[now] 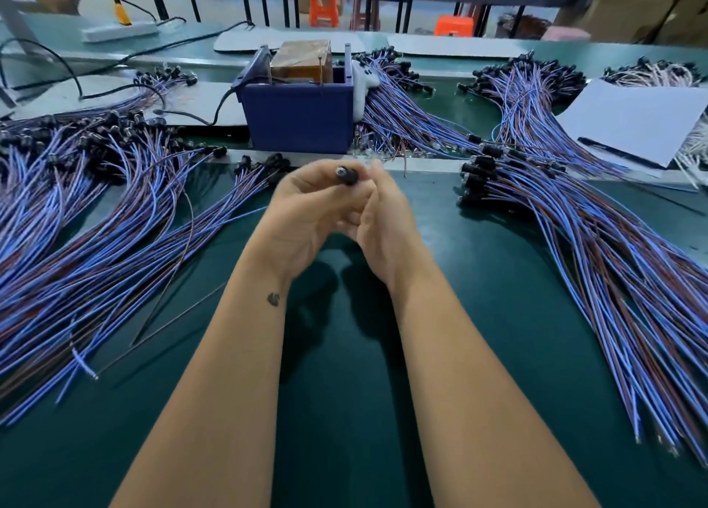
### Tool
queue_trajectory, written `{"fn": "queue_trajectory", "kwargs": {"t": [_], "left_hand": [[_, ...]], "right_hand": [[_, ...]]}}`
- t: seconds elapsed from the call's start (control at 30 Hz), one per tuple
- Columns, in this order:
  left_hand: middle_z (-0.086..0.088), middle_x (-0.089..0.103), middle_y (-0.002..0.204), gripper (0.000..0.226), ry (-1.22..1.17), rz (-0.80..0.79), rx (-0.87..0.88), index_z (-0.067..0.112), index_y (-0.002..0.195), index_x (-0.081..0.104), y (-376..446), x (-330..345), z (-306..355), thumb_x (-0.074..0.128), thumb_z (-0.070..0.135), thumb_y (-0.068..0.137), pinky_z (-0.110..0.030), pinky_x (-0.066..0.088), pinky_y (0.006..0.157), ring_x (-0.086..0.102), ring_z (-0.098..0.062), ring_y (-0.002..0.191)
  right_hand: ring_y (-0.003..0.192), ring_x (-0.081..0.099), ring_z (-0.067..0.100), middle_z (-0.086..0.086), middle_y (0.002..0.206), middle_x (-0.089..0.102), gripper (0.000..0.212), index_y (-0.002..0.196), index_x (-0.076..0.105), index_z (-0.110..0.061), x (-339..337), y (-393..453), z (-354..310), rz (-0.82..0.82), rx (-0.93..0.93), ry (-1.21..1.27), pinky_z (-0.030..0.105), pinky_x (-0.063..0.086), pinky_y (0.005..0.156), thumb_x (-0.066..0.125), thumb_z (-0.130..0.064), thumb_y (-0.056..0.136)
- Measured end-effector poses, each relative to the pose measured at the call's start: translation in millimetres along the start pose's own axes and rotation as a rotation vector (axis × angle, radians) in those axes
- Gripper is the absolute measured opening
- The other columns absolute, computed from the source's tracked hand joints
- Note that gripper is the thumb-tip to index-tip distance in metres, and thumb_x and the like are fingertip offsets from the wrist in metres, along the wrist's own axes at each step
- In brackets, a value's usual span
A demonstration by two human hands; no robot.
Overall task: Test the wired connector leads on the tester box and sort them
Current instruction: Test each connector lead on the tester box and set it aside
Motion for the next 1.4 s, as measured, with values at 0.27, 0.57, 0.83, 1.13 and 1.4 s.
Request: {"fn": "queue_trajectory", "kwargs": {"t": [0.27,0.57,0.83,1.13,1.4], "left_hand": [[0.003,0.069,0.079,0.029,0.310,-0.521,-0.411,0.014,0.075,0.078,-31.7,47.7,-48.9,0.062,-0.009,0.071,-0.014,0.047,0.078,0.063,-0.004,0.079],[-0.003,0.073,0.105,0.029,0.279,-0.499,-0.412,0.015,0.088,0.080,-31.0,37.0,-43.5,0.058,-0.002,0.079,-0.021,0.047,0.095,0.062,-0.013,0.108],[0.001,0.073,0.088,0.023,0.252,-0.336,-0.285,0.014,0.083,0.080,-19.0,28.5,-36.0,0.064,0.000,0.074,-0.022,0.048,0.092,0.064,-0.011,0.094],[0.005,0.069,0.089,0.020,-0.052,-0.434,-0.140,0.013,0.084,0.078,-18.5,47.9,-14.8,0.084,0.025,0.069,-0.024,0.048,0.086,0.062,-0.014,0.093],[0.010,0.069,0.087,0.028,0.319,-0.697,-0.399,0.023,0.082,0.080,-41.2,63.0,-52.4,0.068,-0.002,0.073,-0.015,0.044,0.084,0.060,-0.004,0.087]], "right_hand": [[0.059,0.068,0.012,0.008,0.072,0.072,0.017,0.094,0.066,-0.003,-29.6,-2.1,-5.2,0.087,0.040,0.311,0.018,0.054,0.052,0.057,-0.017,0.096],[0.058,0.063,0.011,-0.001,0.072,0.071,0.014,0.094,0.066,-0.015,-47.6,1.4,-20.8,0.168,-0.130,0.191,0.022,0.052,0.058,0.058,-0.005,0.094],[0.063,0.060,0.012,0.000,0.075,0.072,0.018,0.095,0.069,-0.014,-31.8,0.6,-24.5,0.139,-0.163,-0.194,0.021,0.053,0.061,0.051,-0.018,0.098],[0.056,0.063,0.013,0.002,0.061,0.067,0.044,0.099,0.066,-0.014,-33.6,-1.0,-17.4,0.073,-0.015,-0.180,0.025,0.050,0.058,0.034,-0.044,0.101],[0.065,0.069,0.013,0.011,0.084,0.073,0.023,0.113,0.061,-0.007,-23.7,-9.4,-19.5,-0.077,0.012,0.364,0.021,0.056,0.058,0.051,-0.022,0.098]]}}
Point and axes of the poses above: each hand's wrist, its own y-axis towards the middle knuckle, its own x-axis out of the palm, z = x × y, the point moved 10 cm from there along y, towards the middle knuckle
